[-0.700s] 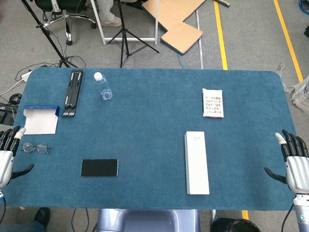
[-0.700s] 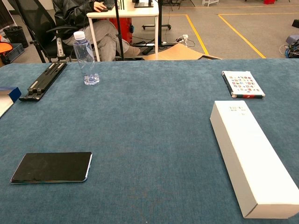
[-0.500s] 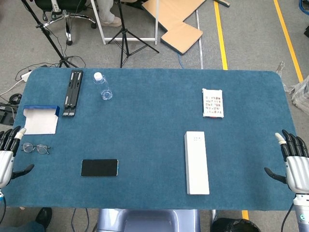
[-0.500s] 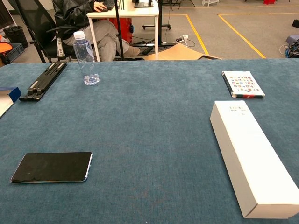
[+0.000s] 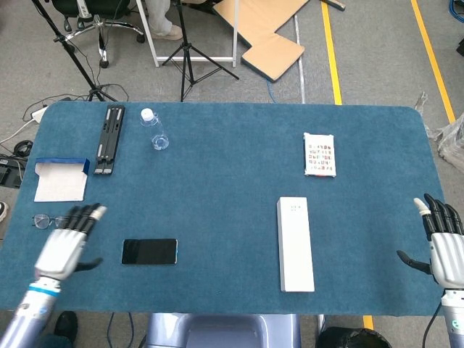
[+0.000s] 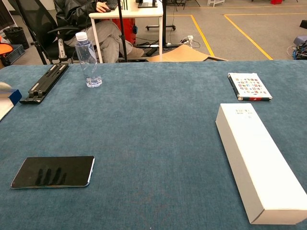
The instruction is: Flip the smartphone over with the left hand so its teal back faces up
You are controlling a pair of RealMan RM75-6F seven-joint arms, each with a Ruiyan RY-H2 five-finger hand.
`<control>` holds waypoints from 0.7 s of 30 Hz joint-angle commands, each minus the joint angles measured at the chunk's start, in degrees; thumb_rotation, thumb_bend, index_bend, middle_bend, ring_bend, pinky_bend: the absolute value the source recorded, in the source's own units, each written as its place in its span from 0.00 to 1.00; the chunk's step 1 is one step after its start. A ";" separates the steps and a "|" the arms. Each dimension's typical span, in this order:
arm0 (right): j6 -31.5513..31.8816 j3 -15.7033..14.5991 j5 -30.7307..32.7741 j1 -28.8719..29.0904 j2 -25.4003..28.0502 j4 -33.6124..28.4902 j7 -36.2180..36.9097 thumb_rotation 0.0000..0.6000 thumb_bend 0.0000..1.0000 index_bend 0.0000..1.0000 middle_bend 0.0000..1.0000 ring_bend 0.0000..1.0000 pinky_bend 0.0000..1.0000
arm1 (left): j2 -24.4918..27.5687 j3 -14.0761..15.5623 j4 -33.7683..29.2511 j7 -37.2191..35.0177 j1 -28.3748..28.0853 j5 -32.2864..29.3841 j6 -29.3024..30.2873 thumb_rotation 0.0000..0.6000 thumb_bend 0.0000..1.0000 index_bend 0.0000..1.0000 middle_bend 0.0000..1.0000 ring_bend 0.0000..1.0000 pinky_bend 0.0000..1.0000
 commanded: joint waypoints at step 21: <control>-0.54 0.32 0.99 0.11 0.29 0.78 2.13 1.00 0.00 0.03 0.00 0.00 0.00 | -13.74 1.47 5.20 12.79 -5.23 -9.45 -8.14 1.00 0.31 0.00 0.00 0.00 0.00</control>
